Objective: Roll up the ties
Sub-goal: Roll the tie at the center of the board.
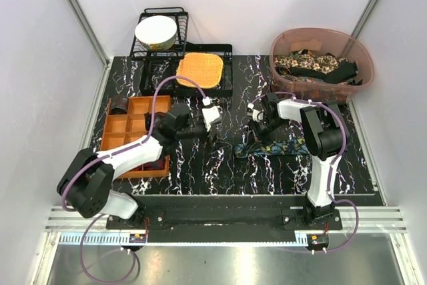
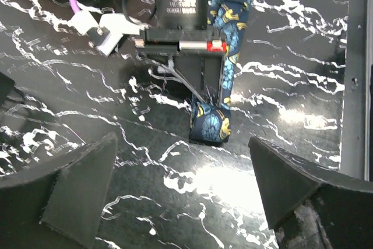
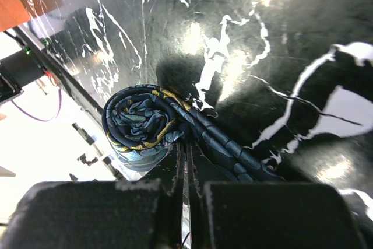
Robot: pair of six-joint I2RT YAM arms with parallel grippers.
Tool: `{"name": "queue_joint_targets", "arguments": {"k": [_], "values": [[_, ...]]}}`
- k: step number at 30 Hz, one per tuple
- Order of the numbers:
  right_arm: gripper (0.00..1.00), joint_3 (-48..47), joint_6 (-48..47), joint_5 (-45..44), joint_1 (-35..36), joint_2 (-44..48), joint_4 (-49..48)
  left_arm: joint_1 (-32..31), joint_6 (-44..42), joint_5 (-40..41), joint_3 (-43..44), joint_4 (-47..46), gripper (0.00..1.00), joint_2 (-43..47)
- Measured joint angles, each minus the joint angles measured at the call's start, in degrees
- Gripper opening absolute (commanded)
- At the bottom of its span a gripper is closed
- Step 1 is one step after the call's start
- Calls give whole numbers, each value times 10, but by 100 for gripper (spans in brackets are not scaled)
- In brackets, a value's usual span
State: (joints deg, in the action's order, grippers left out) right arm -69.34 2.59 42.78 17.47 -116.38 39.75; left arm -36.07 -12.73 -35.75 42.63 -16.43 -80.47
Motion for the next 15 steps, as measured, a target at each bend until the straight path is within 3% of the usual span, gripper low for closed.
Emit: {"name": "queue_joint_targets", "arguments": {"k": [5, 13, 15], "values": [[0, 0, -2, 11, 1, -5, 2, -17, 4, 13, -56, -88, 99, -37], [0, 2, -3, 19, 1, -7, 3, -25, 20, 9, -128, -350, 98, -209], [0, 2, -3, 22, 1, -9, 4, -27, 30, 5, -127, -419, 91, -242]]}}
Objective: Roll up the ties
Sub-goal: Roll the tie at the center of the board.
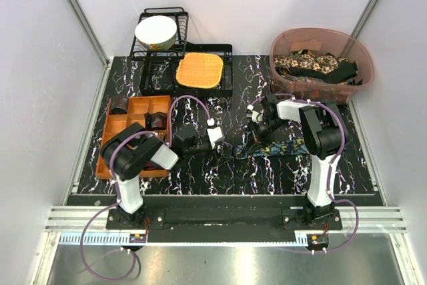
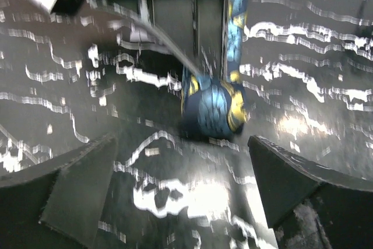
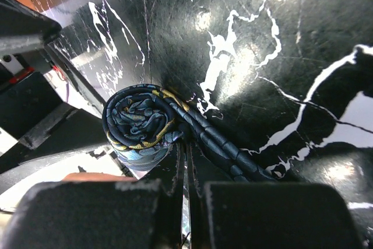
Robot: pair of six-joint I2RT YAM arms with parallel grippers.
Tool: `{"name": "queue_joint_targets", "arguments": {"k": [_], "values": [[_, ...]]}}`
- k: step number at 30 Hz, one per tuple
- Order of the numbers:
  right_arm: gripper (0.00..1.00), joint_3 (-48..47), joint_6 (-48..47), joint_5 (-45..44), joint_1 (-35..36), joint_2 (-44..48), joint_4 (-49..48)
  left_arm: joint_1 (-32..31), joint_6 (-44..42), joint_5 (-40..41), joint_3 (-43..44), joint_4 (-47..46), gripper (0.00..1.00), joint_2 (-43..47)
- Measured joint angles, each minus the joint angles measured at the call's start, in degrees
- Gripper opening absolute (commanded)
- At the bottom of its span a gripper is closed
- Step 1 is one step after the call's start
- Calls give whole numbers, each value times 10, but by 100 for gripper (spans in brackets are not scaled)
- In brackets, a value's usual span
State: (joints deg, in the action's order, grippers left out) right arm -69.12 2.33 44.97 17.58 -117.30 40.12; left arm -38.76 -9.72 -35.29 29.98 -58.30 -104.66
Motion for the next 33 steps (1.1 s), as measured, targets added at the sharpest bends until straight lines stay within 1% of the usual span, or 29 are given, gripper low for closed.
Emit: {"name": "queue_joint_targets", "arguments": {"k": [3, 8, 12, 18, 19, 21, 22, 24, 28, 29, 31, 32, 33], "values": [[0, 0, 0, 6, 0, -3, 2, -7, 13, -6, 0, -74, 88, -43], [0, -1, 0, 8, 0, -5, 3, -38, 17, -6, 0, -120, 86, -82], [0, -3, 0, 17, 0, -12, 9, -55, 17, -5, 1, -129, 73, -108], [0, -6, -1, 23, 1, -17, 16, -55, 19, 1, 23, -148, 65, -133], [0, -6, -2, 23, 2, -17, 17, -55, 19, 2, 25, -150, 62, -136], [0, -6, -3, 24, 4, -18, 18, -55, 22, 7, 30, -152, 59, -139], [0, -7, -4, 26, 5, -19, 20, -55, 23, 7, 32, -152, 56, -142], [0, -8, -4, 27, 6, -21, 22, -56, 26, 7, 35, -154, 54, -145], [0, -9, -8, 28, 6, -21, 23, -59, 28, 7, 37, -157, 40, -147], [0, -9, -10, 28, 6, -22, 24, -60, 27, 8, 37, -157, 32, -147], [1, -11, -12, 28, 6, -23, 27, -60, 29, 7, 37, -157, 23, -146], [2, -12, -12, 28, 6, -24, 28, -61, 27, 6, 37, -151, 16, -143], [4, -13, -14, 27, 6, -24, 29, -61, 24, 6, 37, -139, 13, -136]]}}
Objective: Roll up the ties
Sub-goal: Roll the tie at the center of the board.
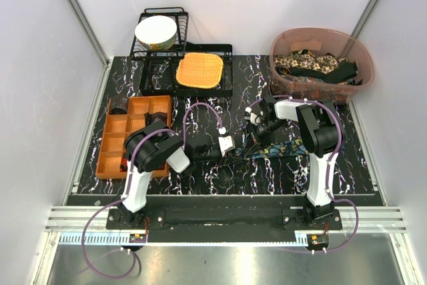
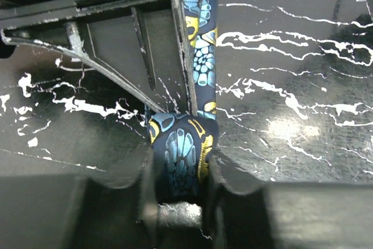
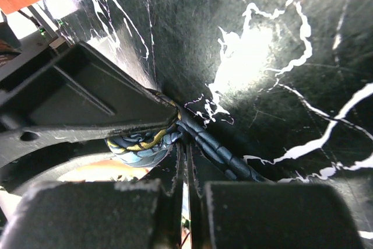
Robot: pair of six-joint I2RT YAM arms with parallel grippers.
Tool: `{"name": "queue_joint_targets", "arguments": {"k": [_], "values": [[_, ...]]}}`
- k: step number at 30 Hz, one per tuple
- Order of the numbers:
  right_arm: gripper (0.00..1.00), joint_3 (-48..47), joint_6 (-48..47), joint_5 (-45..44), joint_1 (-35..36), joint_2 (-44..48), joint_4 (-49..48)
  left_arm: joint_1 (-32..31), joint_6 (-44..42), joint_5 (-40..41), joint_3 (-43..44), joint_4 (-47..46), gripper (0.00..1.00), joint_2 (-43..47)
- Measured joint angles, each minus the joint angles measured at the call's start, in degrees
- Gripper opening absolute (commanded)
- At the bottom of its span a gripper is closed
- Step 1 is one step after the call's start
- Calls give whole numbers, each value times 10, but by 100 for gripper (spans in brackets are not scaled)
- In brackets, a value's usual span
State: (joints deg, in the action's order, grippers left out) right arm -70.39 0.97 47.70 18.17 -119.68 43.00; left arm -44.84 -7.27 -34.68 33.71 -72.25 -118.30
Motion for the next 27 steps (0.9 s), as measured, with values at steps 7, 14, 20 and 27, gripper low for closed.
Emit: {"name": "queue_joint_targets", "arguments": {"k": [7, 14, 20, 27], "values": [[19, 0, -5, -2, 1, 4, 2, -3, -36, 7, 52, 226, 0, 71], [41, -1, -18, -26, -12, 27, 12, -7, -120, 20, 175, 522, 0, 99], [54, 4, -48, -26, -70, 55, 32, -6, -179, 69, 247, 674, 0, 99], [50, 21, -49, 17, -80, 89, 15, -10, -209, 110, 327, 819, 0, 84]]}}
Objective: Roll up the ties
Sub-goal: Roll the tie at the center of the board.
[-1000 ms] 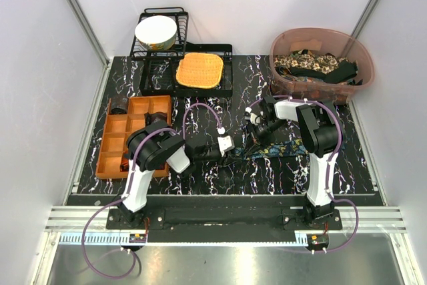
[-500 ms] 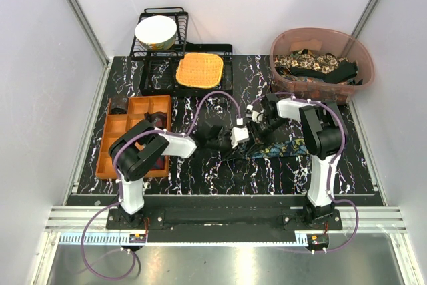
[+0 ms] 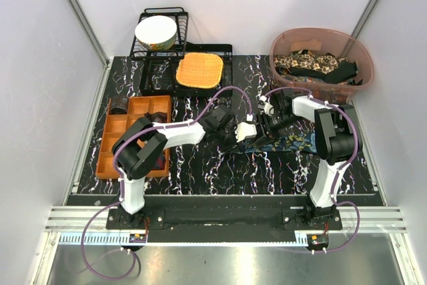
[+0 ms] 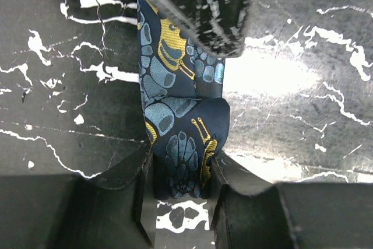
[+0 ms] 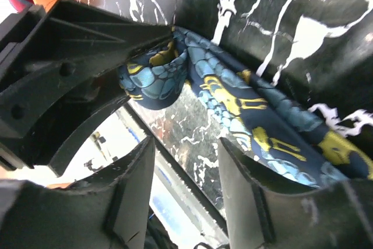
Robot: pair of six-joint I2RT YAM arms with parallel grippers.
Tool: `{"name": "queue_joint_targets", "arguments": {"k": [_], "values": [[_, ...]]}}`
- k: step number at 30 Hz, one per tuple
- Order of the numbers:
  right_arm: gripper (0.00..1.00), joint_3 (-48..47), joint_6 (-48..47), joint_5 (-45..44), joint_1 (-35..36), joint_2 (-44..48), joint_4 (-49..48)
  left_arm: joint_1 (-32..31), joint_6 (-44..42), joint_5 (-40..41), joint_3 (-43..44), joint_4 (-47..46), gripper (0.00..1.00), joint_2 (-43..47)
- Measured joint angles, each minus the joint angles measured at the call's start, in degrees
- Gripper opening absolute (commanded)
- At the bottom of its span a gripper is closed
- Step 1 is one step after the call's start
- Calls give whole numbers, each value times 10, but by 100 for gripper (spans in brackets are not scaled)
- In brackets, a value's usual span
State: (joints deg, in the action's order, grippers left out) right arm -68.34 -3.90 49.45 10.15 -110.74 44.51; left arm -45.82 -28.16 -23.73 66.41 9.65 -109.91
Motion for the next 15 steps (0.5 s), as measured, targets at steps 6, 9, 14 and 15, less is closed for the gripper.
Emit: {"name": "queue_joint_targets", "arguments": {"k": [6, 9, 14, 15], "values": [[38, -25, 15, -9, 1, -15, -24, -4, -17, 13, 18, 49, 0, -1], [35, -28, 21, -24, 2, -29, -34, -4, -21, 16, 21, 59, 0, -1], [33, -18, 38, -45, 8, -57, -28, -1, -23, 14, 29, 79, 0, -1], [32, -18, 43, -45, 9, -58, -26, 0, -24, 12, 31, 85, 0, -1]]}}
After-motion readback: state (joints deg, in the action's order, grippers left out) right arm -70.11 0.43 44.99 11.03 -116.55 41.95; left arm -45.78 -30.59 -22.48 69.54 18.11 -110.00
